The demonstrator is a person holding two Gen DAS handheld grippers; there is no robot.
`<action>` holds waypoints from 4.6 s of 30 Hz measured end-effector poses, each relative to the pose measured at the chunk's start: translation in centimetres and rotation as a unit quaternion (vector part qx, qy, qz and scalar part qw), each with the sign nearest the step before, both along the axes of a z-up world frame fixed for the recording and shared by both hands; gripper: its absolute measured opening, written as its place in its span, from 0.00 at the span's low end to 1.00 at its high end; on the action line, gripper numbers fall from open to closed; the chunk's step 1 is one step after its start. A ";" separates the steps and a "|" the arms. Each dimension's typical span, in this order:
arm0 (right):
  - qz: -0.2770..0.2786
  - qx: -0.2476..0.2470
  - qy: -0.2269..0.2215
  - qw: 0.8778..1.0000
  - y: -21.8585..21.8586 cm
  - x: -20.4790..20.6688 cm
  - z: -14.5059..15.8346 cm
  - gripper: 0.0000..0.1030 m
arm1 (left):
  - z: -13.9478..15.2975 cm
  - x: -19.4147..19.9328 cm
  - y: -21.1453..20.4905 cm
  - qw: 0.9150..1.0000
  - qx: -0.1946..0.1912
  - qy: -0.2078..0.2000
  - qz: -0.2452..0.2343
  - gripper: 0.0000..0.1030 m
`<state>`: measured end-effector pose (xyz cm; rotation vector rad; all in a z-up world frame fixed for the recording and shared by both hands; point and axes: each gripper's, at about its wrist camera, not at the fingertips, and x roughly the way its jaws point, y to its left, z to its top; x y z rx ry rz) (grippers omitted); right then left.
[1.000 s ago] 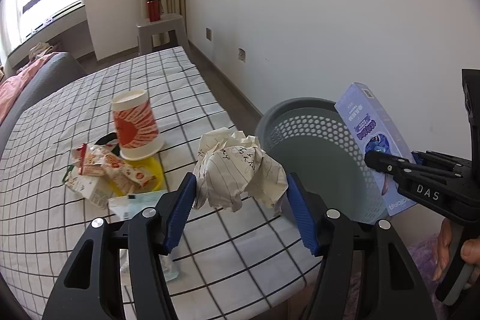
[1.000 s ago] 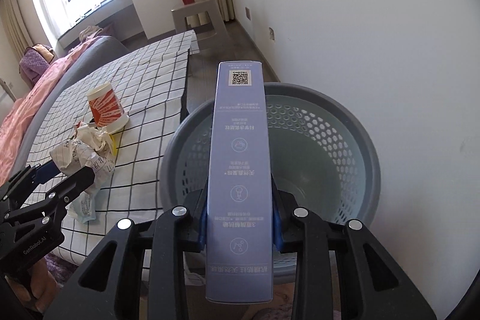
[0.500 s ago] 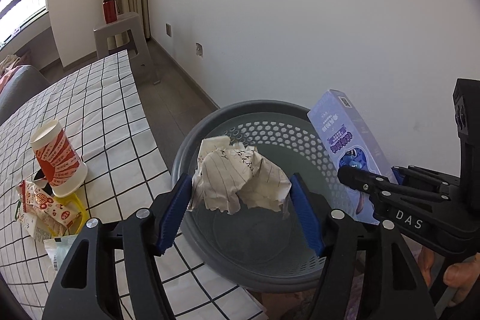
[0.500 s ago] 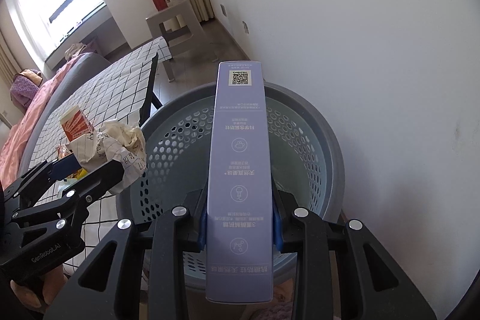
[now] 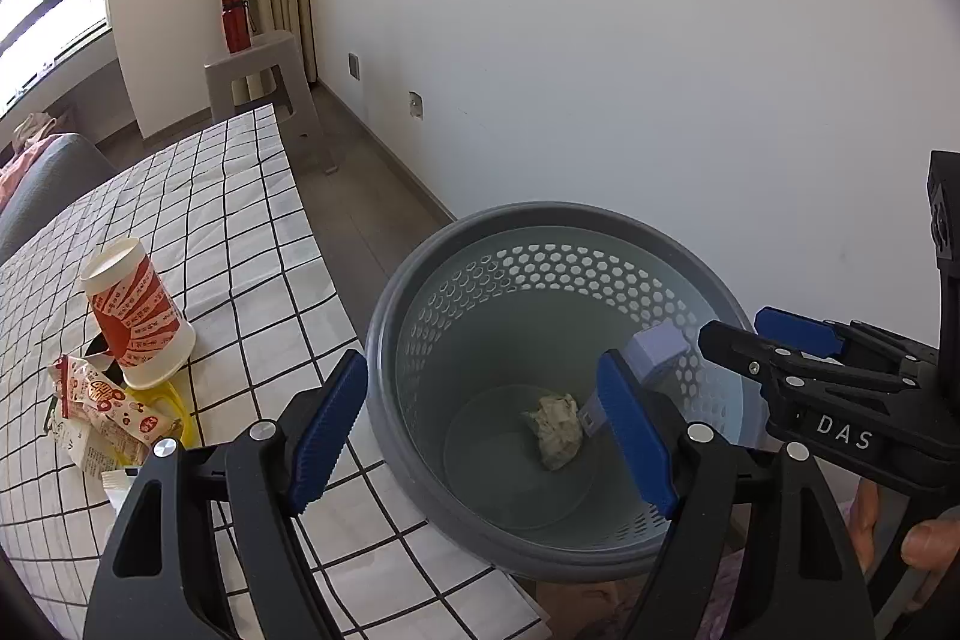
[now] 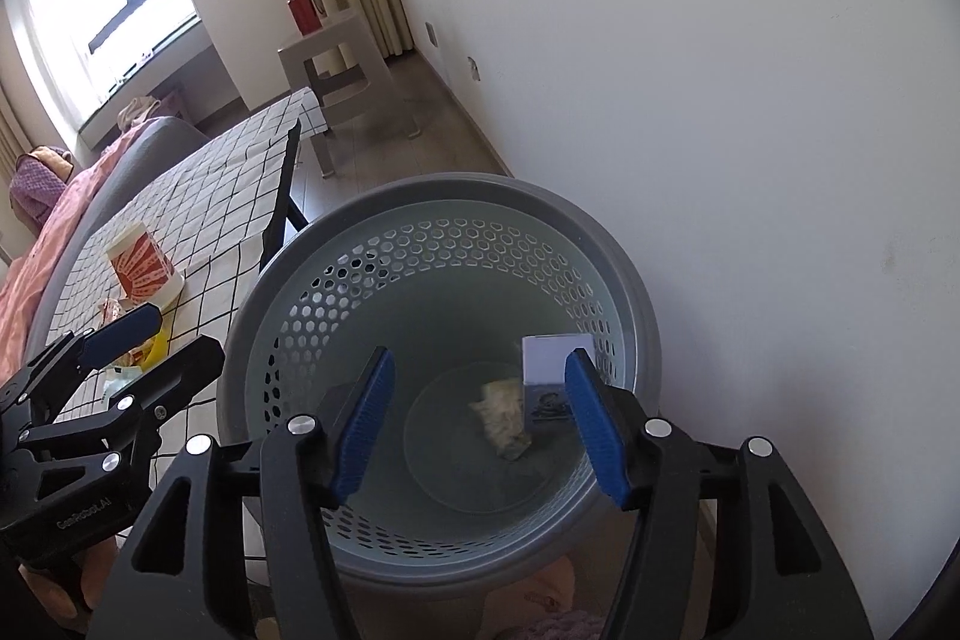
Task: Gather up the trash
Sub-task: 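Carry paper and box to the grey wastebasket and open both tools, then move the right tool back to the pile and grasp the blue-white wrapper, then grasp the white bottle cap with the left tool while the right tool holds the wrapper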
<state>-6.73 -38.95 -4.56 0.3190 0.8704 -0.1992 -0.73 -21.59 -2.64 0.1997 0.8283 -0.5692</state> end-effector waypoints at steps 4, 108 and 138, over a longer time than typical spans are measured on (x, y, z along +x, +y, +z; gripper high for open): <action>-0.003 0.002 0.000 1.000 0.0 0.0 0.0 0.60 | 0.3 -0.2 0.3 1.000 -0.002 -0.002 0.006 0.73; 0.244 0.018 0.076 0.967 27.8 9.5 -4.5 0.37 | -3.1 -0.2 30.9 0.949 -0.007 0.047 0.313 0.73; 0.209 0.093 0.008 0.974 19.6 6.3 -0.3 0.37 | -7.1 1.6 22.1 0.962 0.049 0.088 0.254 0.73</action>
